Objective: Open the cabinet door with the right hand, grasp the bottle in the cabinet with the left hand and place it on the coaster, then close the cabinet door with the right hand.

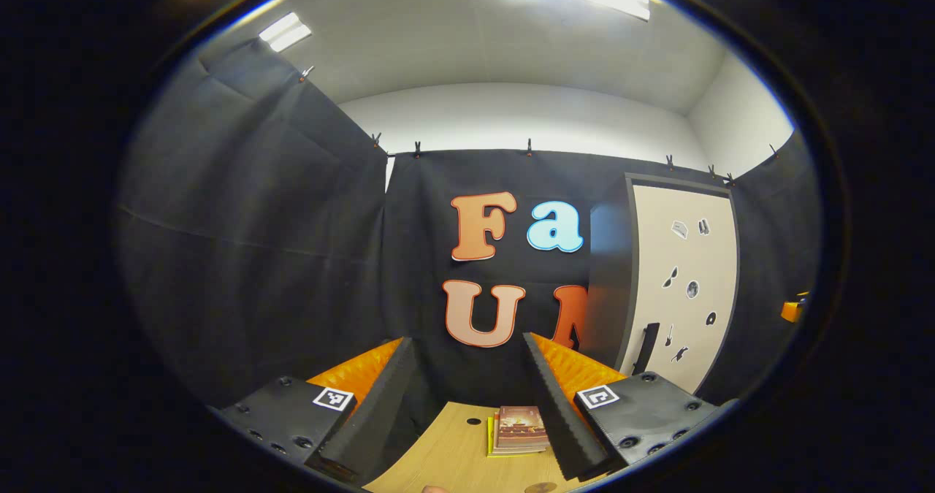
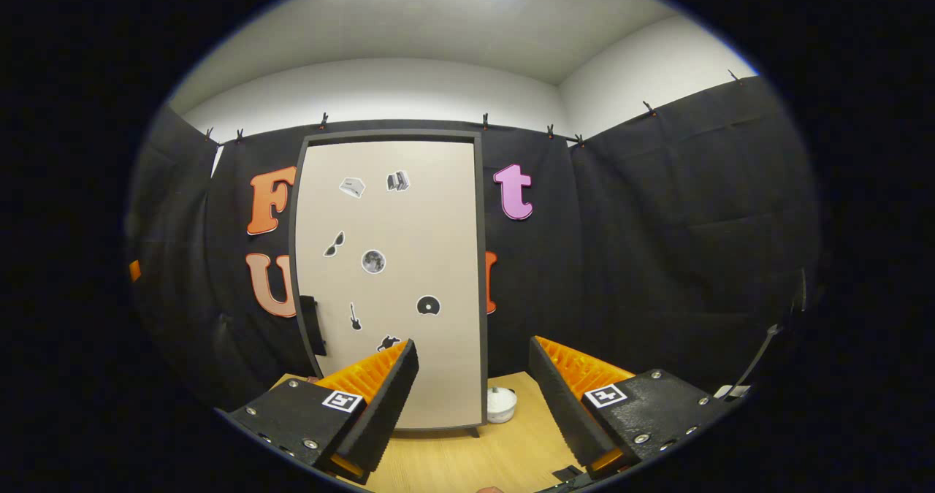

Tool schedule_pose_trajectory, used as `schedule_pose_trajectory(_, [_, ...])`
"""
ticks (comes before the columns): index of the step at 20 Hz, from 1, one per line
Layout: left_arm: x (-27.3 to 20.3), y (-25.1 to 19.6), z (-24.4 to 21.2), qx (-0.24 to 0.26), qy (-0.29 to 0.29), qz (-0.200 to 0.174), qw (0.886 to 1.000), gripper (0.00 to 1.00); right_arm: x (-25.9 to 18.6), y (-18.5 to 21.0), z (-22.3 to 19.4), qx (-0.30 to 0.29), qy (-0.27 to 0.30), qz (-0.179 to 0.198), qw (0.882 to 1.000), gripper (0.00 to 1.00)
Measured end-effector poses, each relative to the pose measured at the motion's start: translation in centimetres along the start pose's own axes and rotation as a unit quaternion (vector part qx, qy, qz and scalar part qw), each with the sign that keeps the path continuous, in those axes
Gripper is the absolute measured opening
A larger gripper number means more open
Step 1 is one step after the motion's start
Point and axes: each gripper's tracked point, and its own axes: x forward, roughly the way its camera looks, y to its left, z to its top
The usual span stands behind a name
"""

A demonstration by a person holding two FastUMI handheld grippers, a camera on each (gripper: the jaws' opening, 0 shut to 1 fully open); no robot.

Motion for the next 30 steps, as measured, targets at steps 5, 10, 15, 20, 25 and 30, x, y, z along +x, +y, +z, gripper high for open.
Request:
schedule_pose_trajectory(5, [0.3,0.4,0.8,0.011,-0.009,-0.016,1.0,0.93,2.9,6.5,-1.3,-0.004,0.01,0.038,0.999,0.95])
schedule_pose_trajectory(10, [0.2,2.7,0.8,0.009,-0.012,-0.01,1.0,0.95,7.3,13.5,-3.9,-0.011,0.023,0.072,0.997,0.95])
schedule_pose_trajectory(15, [0.4,5.1,0.0,0.017,-0.005,0.003,1.0,0.95,11.2,19.8,-6.0,-0.02,0.026,0.097,0.995,0.95])
schedule_pose_trajectory(20, [0.9,6.7,-1.1,0.017,0.006,0.008,1.0,0.95,15.0,24.7,-8.2,-0.035,0.033,0.109,0.993,0.95])
schedule_pose_trajectory(25, [1.2,8.5,-2.2,0.025,0.019,0.023,0.999,0.95,19.0,27.2,-9.7,-0.02,0.043,0.112,0.993,0.95])
schedule_pose_trajectory(30, [1.0,10.4,-3.1,0.024,0.029,0.041,0.998,0.95,21.8,27.8,-10.8,0.0,0.064,0.1,0.993,0.88])
